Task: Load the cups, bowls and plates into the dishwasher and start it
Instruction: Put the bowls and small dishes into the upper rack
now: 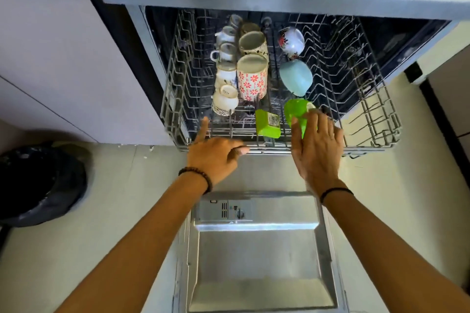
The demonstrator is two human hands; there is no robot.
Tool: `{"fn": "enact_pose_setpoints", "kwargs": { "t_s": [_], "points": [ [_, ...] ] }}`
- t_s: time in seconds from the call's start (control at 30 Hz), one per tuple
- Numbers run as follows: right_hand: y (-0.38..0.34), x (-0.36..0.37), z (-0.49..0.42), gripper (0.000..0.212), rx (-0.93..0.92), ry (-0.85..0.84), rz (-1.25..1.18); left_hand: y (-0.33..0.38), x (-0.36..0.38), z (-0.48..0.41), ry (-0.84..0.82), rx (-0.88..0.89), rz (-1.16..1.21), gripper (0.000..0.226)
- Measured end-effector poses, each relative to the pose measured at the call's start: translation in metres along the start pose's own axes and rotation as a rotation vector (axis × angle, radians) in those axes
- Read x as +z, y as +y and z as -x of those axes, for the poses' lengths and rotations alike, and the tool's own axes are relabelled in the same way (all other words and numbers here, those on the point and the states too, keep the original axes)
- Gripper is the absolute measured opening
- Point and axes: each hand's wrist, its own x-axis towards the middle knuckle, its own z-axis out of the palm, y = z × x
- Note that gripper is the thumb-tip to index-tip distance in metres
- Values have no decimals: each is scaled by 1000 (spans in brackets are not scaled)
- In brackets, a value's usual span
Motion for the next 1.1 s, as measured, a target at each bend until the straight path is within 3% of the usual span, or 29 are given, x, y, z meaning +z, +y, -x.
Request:
{"fn": "enact_pose_setpoints", "kwargs": {
  "t_s": [0.3,0.6,1.1],
  "points": [
    [5,26,-2,65,-88,-129,96,-32,-2,-63,61,77,-44,32],
    [15,42,-26,65,-139,-74,65,-38,0,-79,179,109,-94,31],
    [11,85,-126,63,-147,-65,17,-65,-24,-180,81,101,-110,33]
  ]
}}
